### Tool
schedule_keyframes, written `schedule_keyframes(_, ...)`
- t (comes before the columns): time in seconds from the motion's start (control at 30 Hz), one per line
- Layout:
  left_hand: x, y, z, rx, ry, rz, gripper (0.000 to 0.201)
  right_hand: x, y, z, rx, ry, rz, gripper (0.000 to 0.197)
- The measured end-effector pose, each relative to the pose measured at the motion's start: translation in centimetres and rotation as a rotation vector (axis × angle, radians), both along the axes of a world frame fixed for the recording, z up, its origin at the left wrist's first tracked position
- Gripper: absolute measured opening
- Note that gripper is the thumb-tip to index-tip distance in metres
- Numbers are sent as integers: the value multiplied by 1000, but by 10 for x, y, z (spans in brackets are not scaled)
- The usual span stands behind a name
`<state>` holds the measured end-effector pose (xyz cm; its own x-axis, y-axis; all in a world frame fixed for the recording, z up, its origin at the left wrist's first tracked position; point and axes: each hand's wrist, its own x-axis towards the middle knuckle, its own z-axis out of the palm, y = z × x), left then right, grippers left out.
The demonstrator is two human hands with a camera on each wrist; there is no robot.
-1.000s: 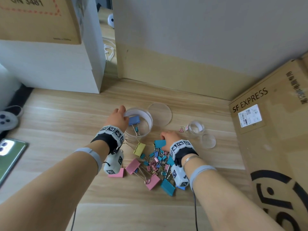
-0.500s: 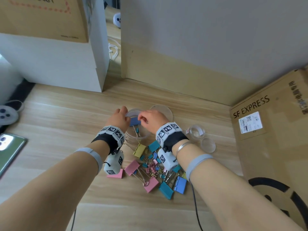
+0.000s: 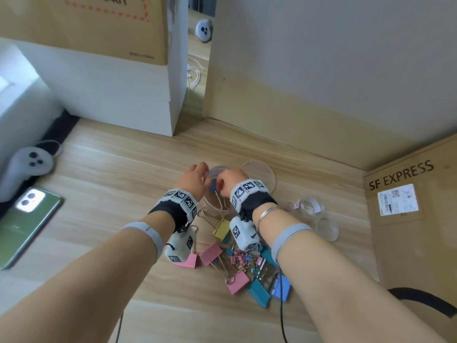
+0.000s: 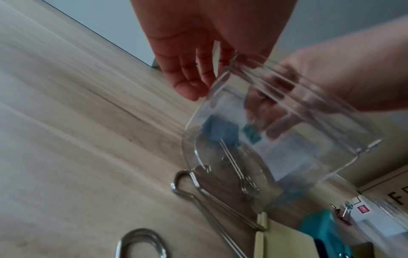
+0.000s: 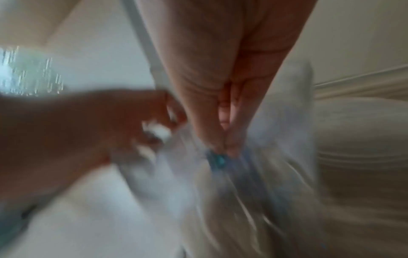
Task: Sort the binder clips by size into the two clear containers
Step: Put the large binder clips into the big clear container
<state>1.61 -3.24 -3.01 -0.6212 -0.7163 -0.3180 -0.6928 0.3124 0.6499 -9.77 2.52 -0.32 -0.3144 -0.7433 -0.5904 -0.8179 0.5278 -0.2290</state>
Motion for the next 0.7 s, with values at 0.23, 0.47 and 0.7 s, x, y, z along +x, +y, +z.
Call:
schedule_keyframes(0.23, 0, 0, -2, -7, -21, -6, 26, -52, 51, 46, 57, -283, -194, 18)
schedule_keyframes(0.47, -1, 2, -8, -22, -12, 14, 25, -52, 109, -17, 128, -42, -308, 13)
schedule_keyframes(0.7, -2, 4, -8, -39, -12, 22, 26, -18, 102, -19, 135, 92, -95, 72)
